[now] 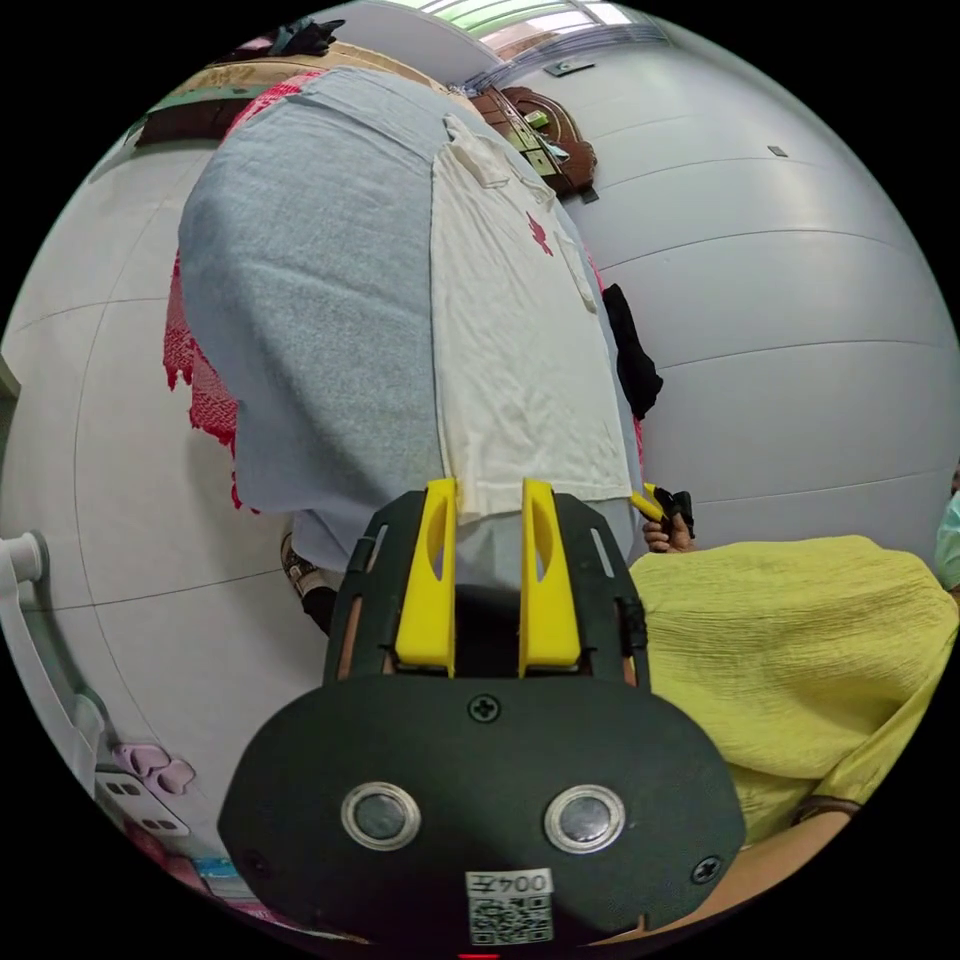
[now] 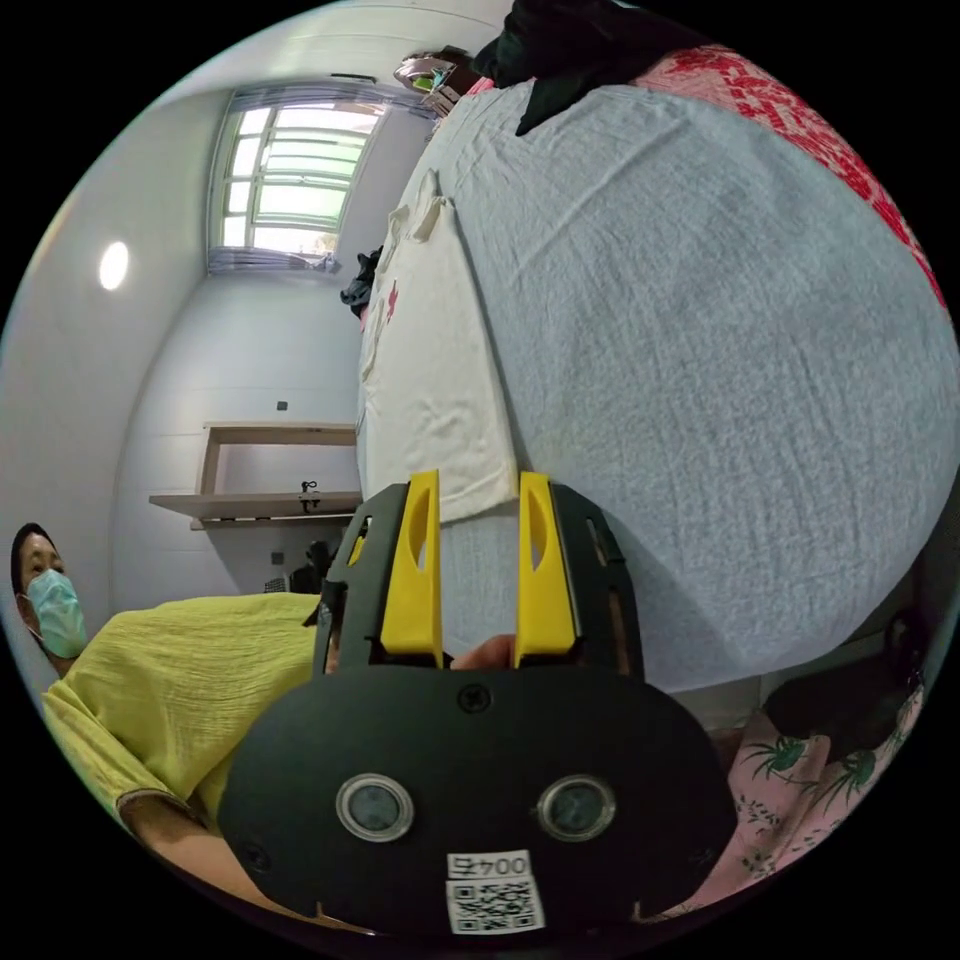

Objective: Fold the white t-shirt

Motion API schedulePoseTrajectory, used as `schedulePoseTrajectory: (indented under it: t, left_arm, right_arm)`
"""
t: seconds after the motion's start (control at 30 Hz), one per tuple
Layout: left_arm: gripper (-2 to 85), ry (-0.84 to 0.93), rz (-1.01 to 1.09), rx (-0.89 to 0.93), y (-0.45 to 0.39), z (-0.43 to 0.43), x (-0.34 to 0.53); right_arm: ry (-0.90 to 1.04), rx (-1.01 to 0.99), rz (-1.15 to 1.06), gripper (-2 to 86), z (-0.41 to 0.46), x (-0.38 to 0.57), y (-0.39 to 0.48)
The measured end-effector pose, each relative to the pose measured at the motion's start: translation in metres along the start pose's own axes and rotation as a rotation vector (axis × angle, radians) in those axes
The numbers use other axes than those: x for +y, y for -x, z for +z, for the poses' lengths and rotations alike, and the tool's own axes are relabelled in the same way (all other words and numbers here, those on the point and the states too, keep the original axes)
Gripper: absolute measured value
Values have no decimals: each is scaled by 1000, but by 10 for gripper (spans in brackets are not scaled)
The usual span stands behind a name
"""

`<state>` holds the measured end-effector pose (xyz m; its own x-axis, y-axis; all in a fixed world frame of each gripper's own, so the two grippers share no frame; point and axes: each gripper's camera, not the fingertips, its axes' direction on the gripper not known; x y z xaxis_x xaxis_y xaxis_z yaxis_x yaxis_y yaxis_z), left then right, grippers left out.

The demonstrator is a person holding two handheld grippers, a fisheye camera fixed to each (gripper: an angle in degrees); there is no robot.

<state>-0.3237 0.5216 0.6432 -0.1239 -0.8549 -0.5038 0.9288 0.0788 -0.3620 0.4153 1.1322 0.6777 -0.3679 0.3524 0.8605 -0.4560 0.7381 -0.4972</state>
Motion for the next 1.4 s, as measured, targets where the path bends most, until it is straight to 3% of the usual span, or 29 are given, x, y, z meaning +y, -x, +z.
schedulePoseTrajectory:
  t: [0.3,0.9,1.13,1.4]
  left_arm:
    - [88,-48,-84,120,35,-22,26]
    - [77,-85,-136,175,48,-34,70]
    - [59,-63,-140,176,39,-29,83]
    - [27,-270,-193,188,23,-55,109]
  right_arm:
    - [-57,-95,79,104,-23,10,-25]
    - [-18,-93,93,88,-26,8,-16]
    - [-31,-107,93,26,-23,8,-7]
    - [-83,-103,-1,0,-33,5,27]
